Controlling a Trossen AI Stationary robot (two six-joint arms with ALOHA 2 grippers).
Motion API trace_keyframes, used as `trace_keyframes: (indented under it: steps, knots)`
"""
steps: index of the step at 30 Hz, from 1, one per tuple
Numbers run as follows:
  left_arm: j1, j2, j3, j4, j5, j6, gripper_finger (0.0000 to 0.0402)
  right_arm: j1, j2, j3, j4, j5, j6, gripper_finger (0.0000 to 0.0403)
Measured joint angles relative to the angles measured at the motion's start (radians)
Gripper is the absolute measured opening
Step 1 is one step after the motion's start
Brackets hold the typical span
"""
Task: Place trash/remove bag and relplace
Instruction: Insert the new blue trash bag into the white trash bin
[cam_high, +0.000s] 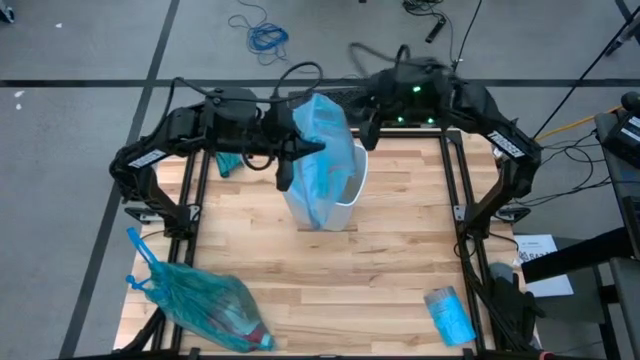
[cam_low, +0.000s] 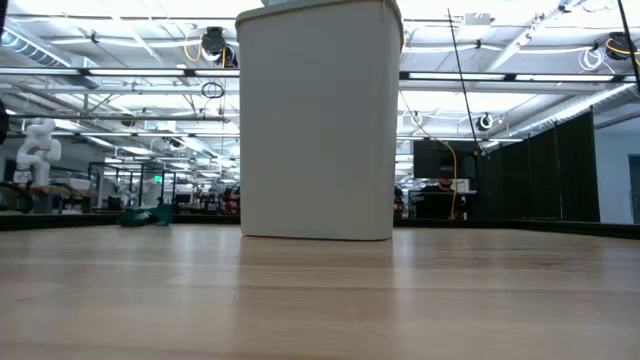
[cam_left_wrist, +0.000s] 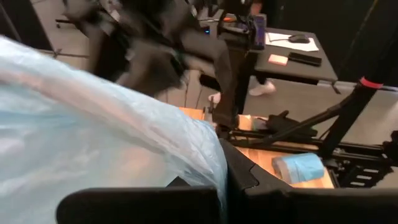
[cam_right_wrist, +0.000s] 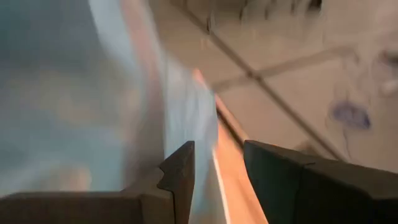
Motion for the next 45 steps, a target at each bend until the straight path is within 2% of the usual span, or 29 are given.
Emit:
trace_keyframes:
  steps: [4,6,15,17,20,22,27,31,36,45]
  knots:
    - [0.000,0.023,0.000,0.039,0.045,0.000,0.0000,-0.022,-0.054,0.000,0.168,-0.040,-0.010,0.0130]
    - [0.000,0.028,0.000,0.061,0.060,-0.001,0.0000,-0.037,-0.087,0.003,0.184,-0.049,-0.006,0.0130]
    - [0.002,0.043,0.000,0.183,0.102,-0.025,0.0000,-0.092,-0.175,0.002,-0.073,-0.042,0.036,0.0130]
    - [0.010,0.044,0.000,0.167,0.103,-0.036,0.0000,-0.085,-0.175,-0.021,-0.096,-0.040,0.041,0.0130]
    - [0.018,0.057,0.000,0.139,0.111,-0.052,0.0000,-0.076,-0.186,-0.129,-0.061,-0.045,0.052,0.0130]
    - [0.020,0.060,-0.002,0.122,0.121,-0.053,0.0000,-0.076,-0.218,-0.234,0.026,-0.060,0.059,0.0130]
    - [0.018,0.053,0.000,0.133,0.129,-0.071,0.0000,-0.079,-0.371,-0.524,0.401,-0.126,0.104,0.0130]
    - [0.019,0.052,0.000,0.130,0.129,-0.077,0.0000,-0.079,-0.491,-0.672,0.599,-0.101,0.120,0.0130]
    - [0.019,0.052,0.000,0.130,0.128,-0.078,0.0000,-0.080,-0.572,-0.763,0.536,-0.068,0.171,0.0130]
    - [0.034,0.076,-0.001,0.080,0.166,-0.105,0.0000,-0.018,-0.573,-0.862,0.509,-0.071,0.240,0.0130]
